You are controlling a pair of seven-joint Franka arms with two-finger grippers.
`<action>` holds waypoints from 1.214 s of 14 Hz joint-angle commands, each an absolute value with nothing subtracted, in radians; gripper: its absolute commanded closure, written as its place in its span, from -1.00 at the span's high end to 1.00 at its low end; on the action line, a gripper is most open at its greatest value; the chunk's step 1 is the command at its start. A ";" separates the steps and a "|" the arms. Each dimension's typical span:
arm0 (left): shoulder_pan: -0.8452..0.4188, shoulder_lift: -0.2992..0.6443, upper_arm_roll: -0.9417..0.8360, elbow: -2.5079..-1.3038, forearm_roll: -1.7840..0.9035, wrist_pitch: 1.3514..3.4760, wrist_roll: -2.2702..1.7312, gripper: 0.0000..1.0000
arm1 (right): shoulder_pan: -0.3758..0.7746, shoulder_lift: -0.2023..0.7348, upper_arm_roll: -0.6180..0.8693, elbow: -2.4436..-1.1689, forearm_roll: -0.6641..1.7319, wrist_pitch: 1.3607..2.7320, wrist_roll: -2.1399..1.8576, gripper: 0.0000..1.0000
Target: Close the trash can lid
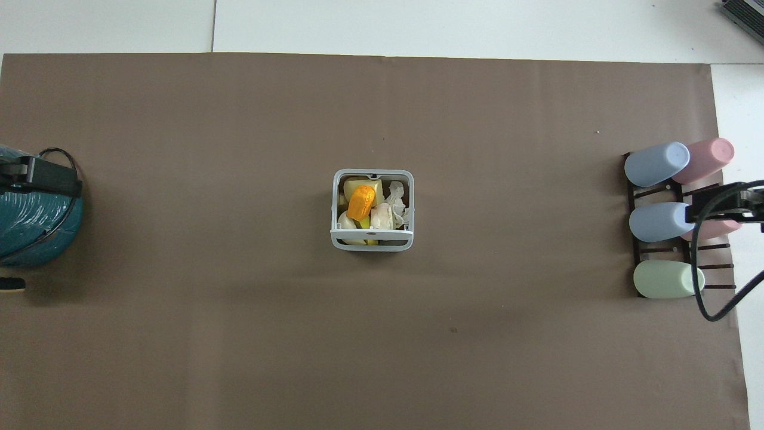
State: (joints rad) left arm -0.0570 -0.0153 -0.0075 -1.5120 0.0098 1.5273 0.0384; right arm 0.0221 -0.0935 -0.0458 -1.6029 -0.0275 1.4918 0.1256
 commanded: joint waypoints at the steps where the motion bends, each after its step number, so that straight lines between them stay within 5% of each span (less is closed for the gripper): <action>1: -0.049 -0.044 -0.009 -1.548 -0.002 1.543 0.055 1.00 | 0.025 -0.100 -0.046 -1.598 -0.025 1.480 0.114 1.00; 11: -0.084 -0.055 -0.031 -1.584 -0.002 1.600 0.011 1.00 | 0.025 -0.100 -0.046 -1.598 -0.023 1.480 0.114 1.00; 17: -0.263 -0.164 -0.032 -1.818 -0.002 1.761 -0.101 1.00 | 0.025 -0.100 -0.046 -1.598 -0.023 1.480 0.114 1.00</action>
State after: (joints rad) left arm -0.1925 -0.0811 -0.0437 -1.6924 0.0054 1.6933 -0.0312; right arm 0.0248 -0.0935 -0.0451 -1.6028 -0.0271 1.4918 0.1256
